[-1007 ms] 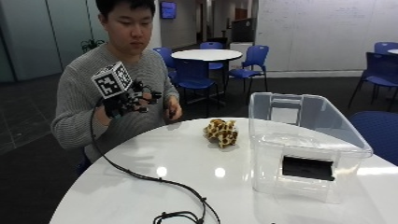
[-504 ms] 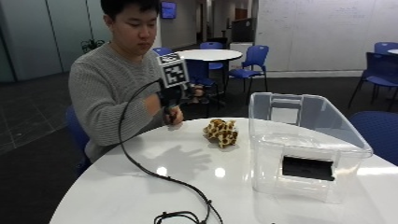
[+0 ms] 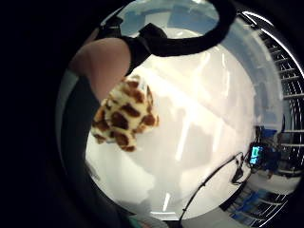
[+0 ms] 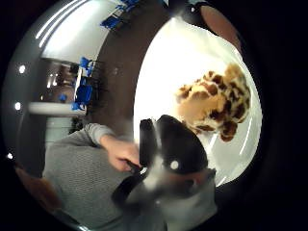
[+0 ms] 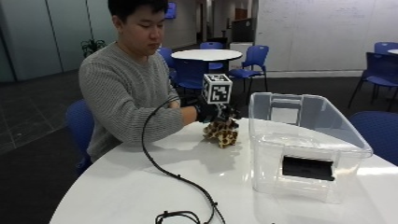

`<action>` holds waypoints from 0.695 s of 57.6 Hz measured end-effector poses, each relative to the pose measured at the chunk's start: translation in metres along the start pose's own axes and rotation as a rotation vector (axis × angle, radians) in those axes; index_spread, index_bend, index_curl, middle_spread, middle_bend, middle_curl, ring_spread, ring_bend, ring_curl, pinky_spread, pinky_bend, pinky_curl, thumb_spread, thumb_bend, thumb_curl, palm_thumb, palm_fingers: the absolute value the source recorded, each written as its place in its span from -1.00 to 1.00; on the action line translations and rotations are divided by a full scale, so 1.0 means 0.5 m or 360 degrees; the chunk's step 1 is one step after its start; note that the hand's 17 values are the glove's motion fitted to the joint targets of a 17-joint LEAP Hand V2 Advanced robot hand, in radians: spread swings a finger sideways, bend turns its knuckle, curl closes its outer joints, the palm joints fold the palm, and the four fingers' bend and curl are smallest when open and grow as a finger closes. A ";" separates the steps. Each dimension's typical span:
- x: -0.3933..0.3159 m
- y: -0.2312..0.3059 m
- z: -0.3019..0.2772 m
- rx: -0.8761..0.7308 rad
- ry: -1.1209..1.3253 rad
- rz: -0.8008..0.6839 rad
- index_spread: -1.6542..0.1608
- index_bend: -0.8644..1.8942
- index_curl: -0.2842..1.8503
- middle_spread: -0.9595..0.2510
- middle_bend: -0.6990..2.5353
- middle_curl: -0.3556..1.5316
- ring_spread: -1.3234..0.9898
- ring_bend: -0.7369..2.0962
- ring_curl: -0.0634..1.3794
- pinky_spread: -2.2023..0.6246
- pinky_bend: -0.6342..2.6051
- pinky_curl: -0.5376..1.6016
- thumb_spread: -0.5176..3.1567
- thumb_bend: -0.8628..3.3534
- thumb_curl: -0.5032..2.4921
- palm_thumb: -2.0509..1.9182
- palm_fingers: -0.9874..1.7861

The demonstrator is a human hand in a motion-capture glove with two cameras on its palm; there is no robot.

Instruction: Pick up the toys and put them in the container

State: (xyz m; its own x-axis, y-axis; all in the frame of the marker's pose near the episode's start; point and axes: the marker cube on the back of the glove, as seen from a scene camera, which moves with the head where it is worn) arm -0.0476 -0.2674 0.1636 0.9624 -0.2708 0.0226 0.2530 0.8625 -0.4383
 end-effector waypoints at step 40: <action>-0.013 -0.036 0.118 0.0196 0.0094 0.0069 0.38 -0.27 -0.40 0.12 -0.37 -0.24 -0.25 0.09 -0.34 0.34 0.06 -0.13 0.01 -0.53 -0.39 0.28 0.32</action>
State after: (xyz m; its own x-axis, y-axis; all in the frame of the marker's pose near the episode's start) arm -0.0526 -0.2560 0.2246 0.9660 -0.2538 -0.0483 0.2252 0.9188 -0.3242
